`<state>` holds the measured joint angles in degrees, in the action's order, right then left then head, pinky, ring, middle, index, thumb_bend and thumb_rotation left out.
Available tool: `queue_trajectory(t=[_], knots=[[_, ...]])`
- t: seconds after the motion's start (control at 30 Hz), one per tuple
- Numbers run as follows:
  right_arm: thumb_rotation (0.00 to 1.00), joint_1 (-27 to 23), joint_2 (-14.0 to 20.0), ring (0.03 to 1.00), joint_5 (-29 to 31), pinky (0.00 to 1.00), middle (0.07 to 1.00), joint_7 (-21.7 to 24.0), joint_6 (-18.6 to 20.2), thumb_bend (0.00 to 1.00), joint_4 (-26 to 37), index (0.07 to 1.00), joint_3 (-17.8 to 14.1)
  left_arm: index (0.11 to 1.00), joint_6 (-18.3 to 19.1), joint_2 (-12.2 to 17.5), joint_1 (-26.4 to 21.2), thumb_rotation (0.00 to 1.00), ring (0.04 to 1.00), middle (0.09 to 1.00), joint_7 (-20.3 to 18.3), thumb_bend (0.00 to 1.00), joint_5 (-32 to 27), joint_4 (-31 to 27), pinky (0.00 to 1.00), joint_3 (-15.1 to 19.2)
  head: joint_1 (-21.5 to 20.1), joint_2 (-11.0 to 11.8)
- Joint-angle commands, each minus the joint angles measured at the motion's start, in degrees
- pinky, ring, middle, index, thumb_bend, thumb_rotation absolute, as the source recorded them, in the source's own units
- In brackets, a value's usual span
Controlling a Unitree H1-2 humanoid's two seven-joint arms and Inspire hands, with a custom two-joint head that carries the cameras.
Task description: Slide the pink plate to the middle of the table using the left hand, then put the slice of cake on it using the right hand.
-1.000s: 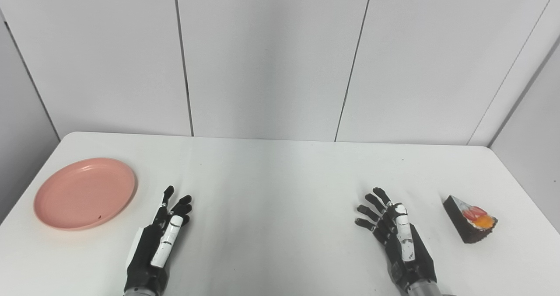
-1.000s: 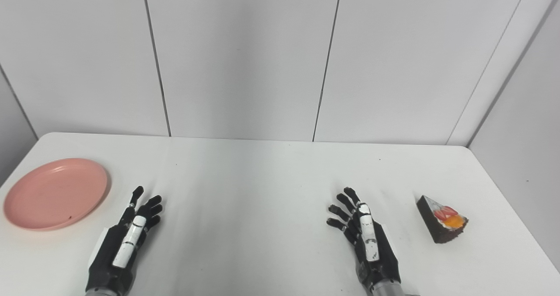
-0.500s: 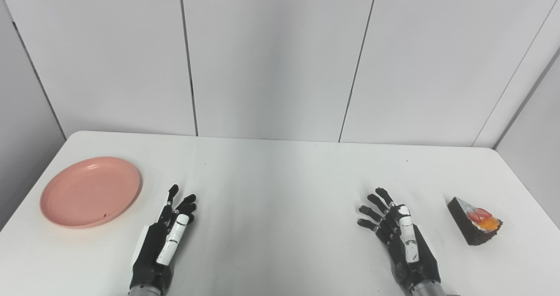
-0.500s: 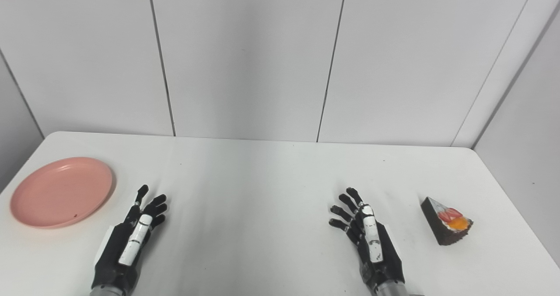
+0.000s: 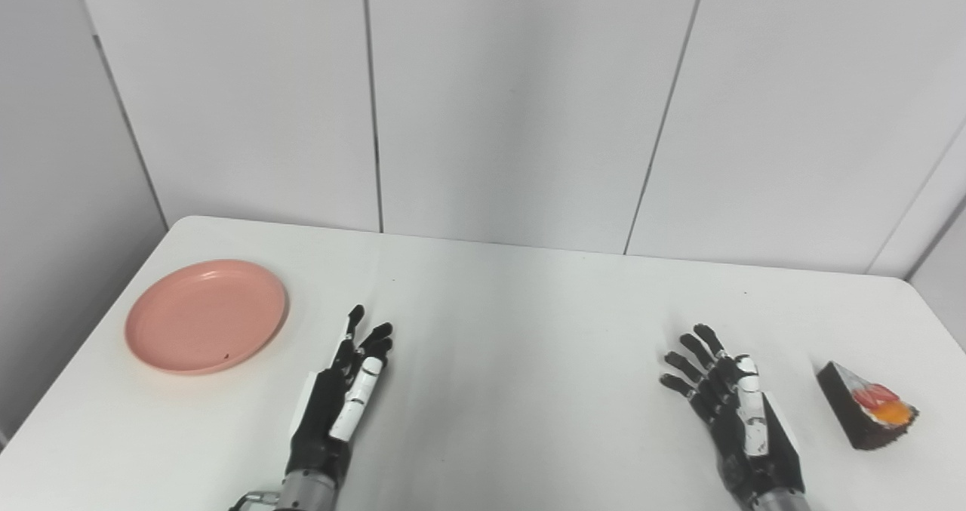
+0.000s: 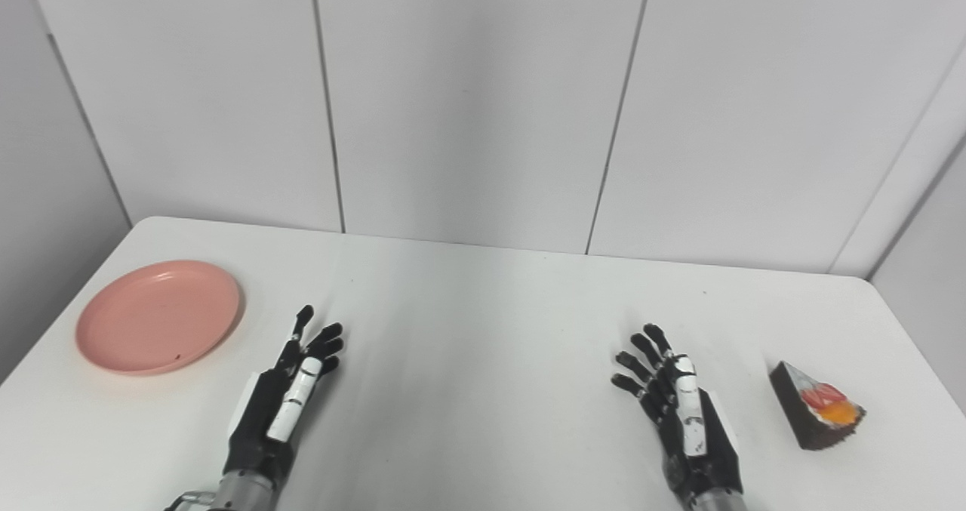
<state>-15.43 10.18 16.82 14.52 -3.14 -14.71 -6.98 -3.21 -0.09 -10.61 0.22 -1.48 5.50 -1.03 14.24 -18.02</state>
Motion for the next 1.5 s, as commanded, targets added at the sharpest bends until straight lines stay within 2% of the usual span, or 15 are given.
queue_trajectory(t=[0.0, 0.27, 0.3, 0.43, 0.57, 0.67, 0.83, 0.9, 1.03, 1.17, 1.3, 1.4, 1.47], knots=[[1.00, 1.4, 0.1, 0.864, 0.4, 0.81, 0.935, 0.6, -0.8, 0.78, -3.0, 0.956, -0.3, 1.000, 0.0, -1.4, -0.3, 0.80, 0.893, 0.896, -0.2, 0.51, 0.6, 2.5, 0.89, -1.2, -0.1, 0.0], [1.00, 1.6, -0.4, 0.870, -0.4, 0.82, 0.949, 0.4, -0.6, 0.77, -2.6, 0.969, 0.1, 1.000, -1.4, -1.1, -0.2, 0.79, 0.893, 0.898, -0.6, 0.50, 0.1, 3.4, 0.89, -0.6, -0.5, 0.7], [1.00, 1.8, -0.6, 0.870, -0.5, 0.82, 0.949, 0.3, -0.6, 0.77, -2.5, 0.969, 0.2, 1.000, -1.6, -1.0, -0.1, 0.79, 0.893, 0.898, -0.7, 0.50, -0.4, 3.1, 0.89, -0.3, -0.5, 1.7], [1.00, 2.6, -1.1, 0.864, -1.2, 0.82, 0.946, 0.1, -1.0, 0.75, -2.0, 0.966, 0.5, 1.000, -2.8, -0.8, 0.1, 0.80, 0.889, 0.891, -0.4, 0.52, -0.7, 1.3, 0.88, 0.5, -0.3, 2.6], [1.00, 3.2, -1.4, 0.880, -1.1, 0.83, 0.955, 0.2, -0.7, 0.71, -1.0, 0.969, 0.6, 0.996, -6.2, 0.0, -0.7, 0.81, 0.900, 0.881, -0.2, 0.62, 0.8, -1.6, 0.86, 0.7, -0.9, 2.5], [1.00, 3.3, -1.5, 0.888, -1.0, 0.84, 0.962, -0.1, 0.0, 0.72, -0.4, 0.972, 0.4, 0.992, -5.5, 0.0, -2.3, 0.79, 0.894, 0.872, 0.5, 0.64, 0.1, -4.6, 0.86, 2.0, -1.2, 2.3], [1.00, 3.5, -1.6, 0.874, -1.3, 0.83, 0.949, -0.8, 0.2, 0.71, 0.1, 0.958, 0.4, 0.964, -4.7, 0.9, -7.4, 0.79, 0.853, 0.857, 1.9, 0.71, -0.6, -7.5, 0.80, 5.5, -1.2, 2.3], [1.00, 3.6, -1.6, 0.873, -1.1, 0.83, 0.949, -1.0, 0.3, 0.70, 0.3, 0.956, 0.3, 0.946, -4.8, 2.2, -10.0, 0.80, 0.842, 0.847, 1.7, 0.72, -0.9, -7.9, 0.77, 6.8, -1.0, 2.2], [1.00, 3.9, -1.9, 0.875, -1.2, 0.83, 0.949, -1.5, 0.8, 0.70, 1.2, 0.959, 0.4, 0.868, -3.2, 7.1, -15.6, 0.79, 0.805, 0.824, 0.4, 0.75, -3.1, -7.0, 0.73, 9.7, -1.1, 2.0], [1.00, 4.1, -1.9, 0.886, -1.2, 0.84, 0.959, -1.6, 1.4, 0.70, 2.0, 0.965, 0.6, 0.840, -1.4, 11.4, -18.4, 0.77, 0.786, 0.800, 0.6, 0.78, -3.7, -6.0, 0.70, 11.8, -1.2, 1.6], [1.00, 4.3, -2.1, 0.886, -1.3, 0.84, 0.958, -1.9, 1.5, 0.70, 2.5, 0.962, 0.7, 0.814, -0.5, 14.2, -19.3, 0.77, 0.772, 0.789, 1.9, 0.79, -3.2, -5.3, 0.67, 13.8, -1.3, 1.4], [1.00, 4.4, -2.1, 0.879, -1.5, 0.84, 0.957, -2.0, 1.5, 0.70, 2.9, 0.957, 0.9, 0.802, -1.0, 16.3, -19.9, 0.78, 0.806, 0.803, 2.6, 0.74, -3.2, -3.4, 0.73, 15.7, -1.4, 1.4], [1.00, 4.4, -2.0, 0.881, -1.7, 0.84, 0.960, -2.1, 1.5, 0.69, 3.0, 0.961, 1.1, 0.789, -1.4, 17.6, -20.3, 0.82, 0.814, 0.807, 3.6, 0.69, -3.0, -1.5, 0.74, 17.1, -1.7, 1.3]])
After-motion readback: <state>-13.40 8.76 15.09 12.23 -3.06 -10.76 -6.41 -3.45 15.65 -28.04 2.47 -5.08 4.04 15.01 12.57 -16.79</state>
